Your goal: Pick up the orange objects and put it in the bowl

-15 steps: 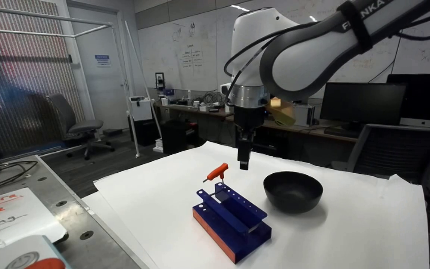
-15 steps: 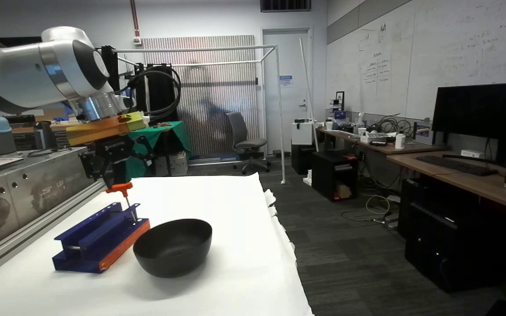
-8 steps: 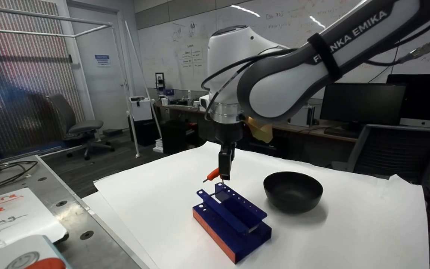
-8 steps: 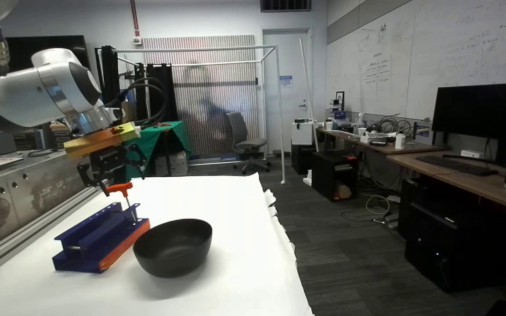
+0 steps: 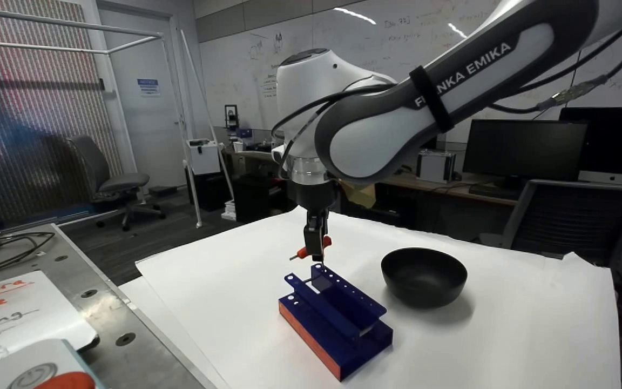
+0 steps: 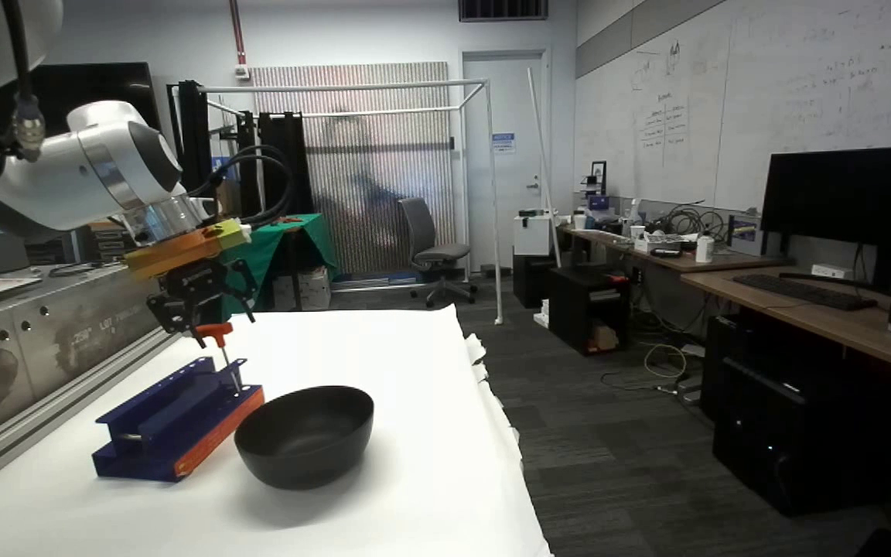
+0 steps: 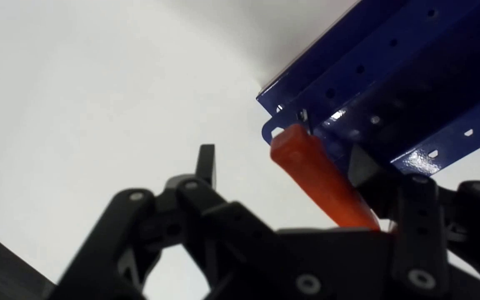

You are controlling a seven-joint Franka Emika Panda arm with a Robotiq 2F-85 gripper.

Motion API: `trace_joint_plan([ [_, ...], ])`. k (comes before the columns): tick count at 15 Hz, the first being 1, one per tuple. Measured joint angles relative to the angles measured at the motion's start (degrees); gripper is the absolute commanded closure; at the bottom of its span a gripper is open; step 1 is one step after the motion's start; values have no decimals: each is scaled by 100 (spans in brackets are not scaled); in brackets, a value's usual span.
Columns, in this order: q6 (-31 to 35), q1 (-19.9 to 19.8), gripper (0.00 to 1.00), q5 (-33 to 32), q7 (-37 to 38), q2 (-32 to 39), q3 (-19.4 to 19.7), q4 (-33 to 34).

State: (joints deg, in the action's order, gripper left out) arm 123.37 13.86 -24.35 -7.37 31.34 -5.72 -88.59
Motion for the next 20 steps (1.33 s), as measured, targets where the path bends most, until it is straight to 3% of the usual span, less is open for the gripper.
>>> trace_joint_plan([
  [5,-623,0,89,0,-508,82,-6,226],
  [8,-773,0,96,0,-723,82,-11,265],
  [9,-809,-1,89,0,-792,82,-11,270],
  [10,-833,-1,71,0,-855,82,-11,270],
  [11,-844,-1,69,0,-908,82,-13,270],
  [20,-843,6,2,-4,-1210,82,-33,346],
])
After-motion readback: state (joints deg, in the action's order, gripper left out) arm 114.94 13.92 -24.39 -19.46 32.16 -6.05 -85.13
